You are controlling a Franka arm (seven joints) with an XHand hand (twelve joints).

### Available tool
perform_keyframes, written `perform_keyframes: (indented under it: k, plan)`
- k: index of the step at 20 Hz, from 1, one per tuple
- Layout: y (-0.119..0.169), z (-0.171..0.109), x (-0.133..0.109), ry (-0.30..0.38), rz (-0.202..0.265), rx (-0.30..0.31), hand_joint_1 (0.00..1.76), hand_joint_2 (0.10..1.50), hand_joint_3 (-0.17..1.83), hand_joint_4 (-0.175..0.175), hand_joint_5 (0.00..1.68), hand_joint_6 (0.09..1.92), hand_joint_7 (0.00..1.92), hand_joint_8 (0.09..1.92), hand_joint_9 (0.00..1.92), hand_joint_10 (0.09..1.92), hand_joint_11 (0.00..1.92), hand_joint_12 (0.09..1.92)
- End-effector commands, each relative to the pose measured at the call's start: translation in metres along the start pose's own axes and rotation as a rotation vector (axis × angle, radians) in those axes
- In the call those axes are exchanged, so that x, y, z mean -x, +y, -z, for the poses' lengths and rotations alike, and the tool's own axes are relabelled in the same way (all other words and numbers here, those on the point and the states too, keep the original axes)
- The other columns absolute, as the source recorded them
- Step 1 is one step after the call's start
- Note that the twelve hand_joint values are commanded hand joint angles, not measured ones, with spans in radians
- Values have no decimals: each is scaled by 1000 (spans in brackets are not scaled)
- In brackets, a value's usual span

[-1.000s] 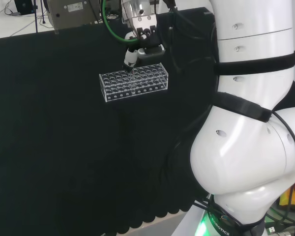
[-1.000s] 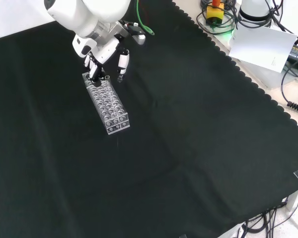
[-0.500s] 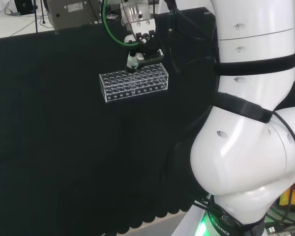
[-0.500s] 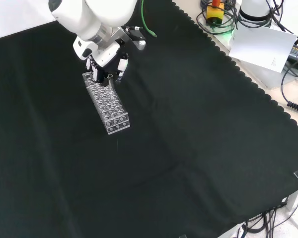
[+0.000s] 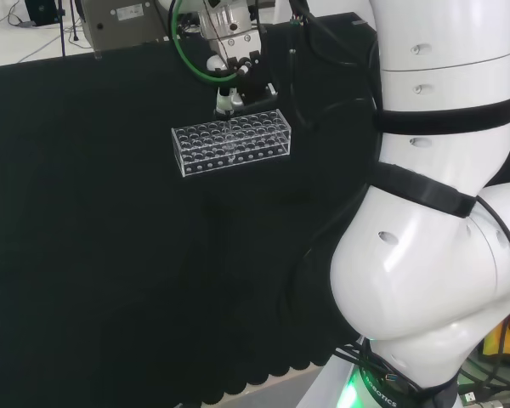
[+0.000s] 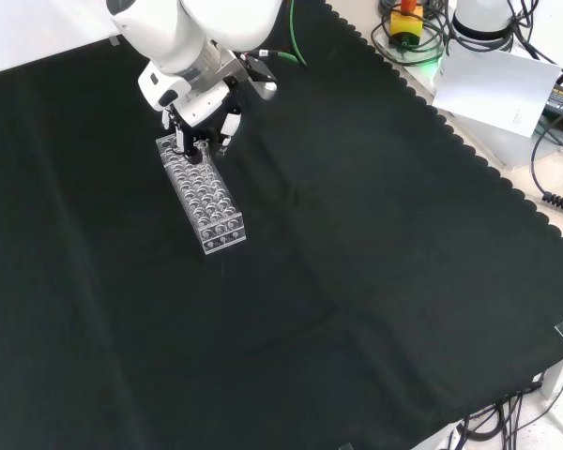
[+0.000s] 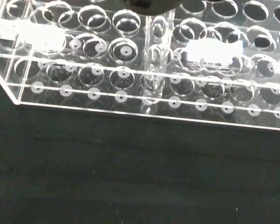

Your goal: Pick up the test tube.

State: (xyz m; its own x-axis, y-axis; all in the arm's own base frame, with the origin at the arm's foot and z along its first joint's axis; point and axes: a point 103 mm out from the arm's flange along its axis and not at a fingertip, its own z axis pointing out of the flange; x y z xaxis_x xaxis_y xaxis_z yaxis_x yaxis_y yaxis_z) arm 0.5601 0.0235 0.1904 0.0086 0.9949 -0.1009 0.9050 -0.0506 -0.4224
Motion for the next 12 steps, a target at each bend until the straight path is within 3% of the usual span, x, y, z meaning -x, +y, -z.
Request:
perform_keyframes:
  k: [1,12]
  plan:
    - [6,8,-5,5,-4,-11,1402,1018,3,-175,1075,744,1682,450,1192,719,831,1199]
    - [0,10,4,11,-22,-5,1408,1009,-1,-175,1099,715,1695,440,1217,673,838,1194]
